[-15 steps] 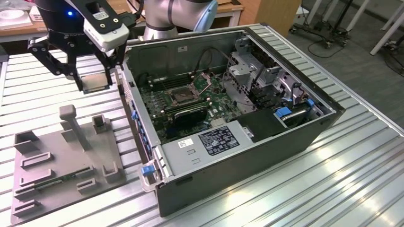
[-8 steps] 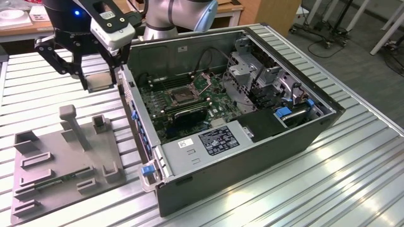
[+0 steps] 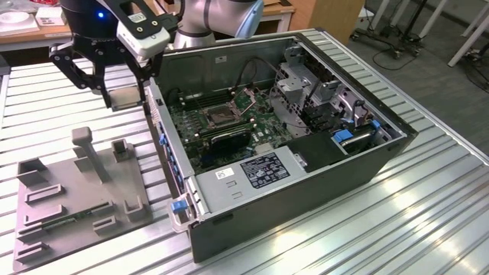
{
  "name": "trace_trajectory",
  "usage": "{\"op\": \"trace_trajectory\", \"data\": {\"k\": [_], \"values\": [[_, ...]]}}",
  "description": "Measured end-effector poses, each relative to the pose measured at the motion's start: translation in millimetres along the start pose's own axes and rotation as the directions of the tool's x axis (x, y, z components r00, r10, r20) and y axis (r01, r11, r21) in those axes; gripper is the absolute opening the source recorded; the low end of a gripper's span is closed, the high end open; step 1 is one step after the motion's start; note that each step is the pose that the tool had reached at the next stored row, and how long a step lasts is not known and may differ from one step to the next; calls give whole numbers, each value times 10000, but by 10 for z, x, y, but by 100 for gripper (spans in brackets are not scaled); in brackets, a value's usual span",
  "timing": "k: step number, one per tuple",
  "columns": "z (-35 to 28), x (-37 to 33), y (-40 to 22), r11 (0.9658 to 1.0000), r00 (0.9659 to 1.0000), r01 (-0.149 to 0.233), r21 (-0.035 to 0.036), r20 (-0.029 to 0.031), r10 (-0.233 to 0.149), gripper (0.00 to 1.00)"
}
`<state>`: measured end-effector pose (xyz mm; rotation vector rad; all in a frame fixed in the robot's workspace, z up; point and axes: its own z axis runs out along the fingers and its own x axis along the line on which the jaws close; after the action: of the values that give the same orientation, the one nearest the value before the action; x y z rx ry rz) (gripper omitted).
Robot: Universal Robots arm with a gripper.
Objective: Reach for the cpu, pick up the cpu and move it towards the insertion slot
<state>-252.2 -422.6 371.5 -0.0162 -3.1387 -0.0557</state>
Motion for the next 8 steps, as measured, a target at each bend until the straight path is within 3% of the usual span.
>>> {"op": "trace_trajectory", "data": {"k": [8], "values": [[0,-20,1,10000,10000,2,1,-1,-2,55]]}}
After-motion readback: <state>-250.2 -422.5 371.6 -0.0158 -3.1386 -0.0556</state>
